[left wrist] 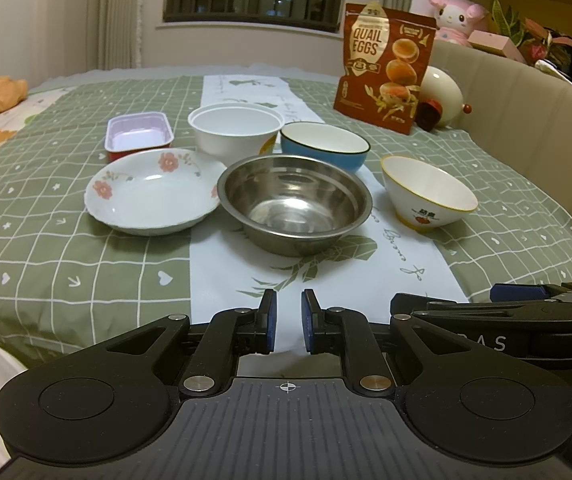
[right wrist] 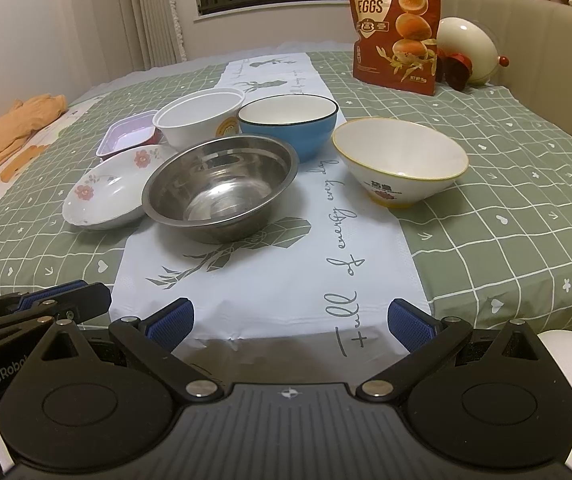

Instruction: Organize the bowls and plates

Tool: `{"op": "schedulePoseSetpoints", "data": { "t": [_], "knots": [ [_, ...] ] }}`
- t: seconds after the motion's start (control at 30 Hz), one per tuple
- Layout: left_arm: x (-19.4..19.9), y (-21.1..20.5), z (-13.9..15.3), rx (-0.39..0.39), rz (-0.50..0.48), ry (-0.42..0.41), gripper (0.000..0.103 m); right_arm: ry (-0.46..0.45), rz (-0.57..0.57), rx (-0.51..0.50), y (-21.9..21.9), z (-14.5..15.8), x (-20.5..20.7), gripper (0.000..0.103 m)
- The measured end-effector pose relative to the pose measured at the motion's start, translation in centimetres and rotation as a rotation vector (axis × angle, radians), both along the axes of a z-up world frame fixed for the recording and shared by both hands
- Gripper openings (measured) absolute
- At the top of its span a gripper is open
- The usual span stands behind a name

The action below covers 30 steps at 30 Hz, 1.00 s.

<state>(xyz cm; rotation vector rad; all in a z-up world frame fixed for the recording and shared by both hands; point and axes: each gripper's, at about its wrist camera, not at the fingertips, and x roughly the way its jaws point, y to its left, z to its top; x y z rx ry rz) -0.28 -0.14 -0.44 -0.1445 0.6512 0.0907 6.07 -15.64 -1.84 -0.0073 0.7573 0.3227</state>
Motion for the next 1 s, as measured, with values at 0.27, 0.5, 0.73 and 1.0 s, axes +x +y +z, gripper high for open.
{"op": "schedulePoseSetpoints", "data": {
  "t": [0.27, 0.5, 0.73, 1.0],
  "knots": [
    [0.2, 0.1, -0.1, -0.003, 0.003, 0.003, 0.016, -0.004, 0.0, -0.003, 0.1, 0.0, -0.1, 0.103],
    [1.2, 0.5, -0.3, -0.022, 0.003, 0.024, 0.016, -0.004, 0.0, 0.006, 0.2, 0.0, 0.5, 0.103],
    [5.1, 4.1, 0.1, -0.181, -0.066, 0.049, 0.016, -0.027, -0.018, 0.058, -0.5, -0.2, 3.0, 0.103],
    [13.4, 8.9, 2.3, -0.275, -0.185, 0.018, 0.017, 0.018, -0.07, 0.006, -0.9, -0.5, 7.2, 0.103]
  ]
}}
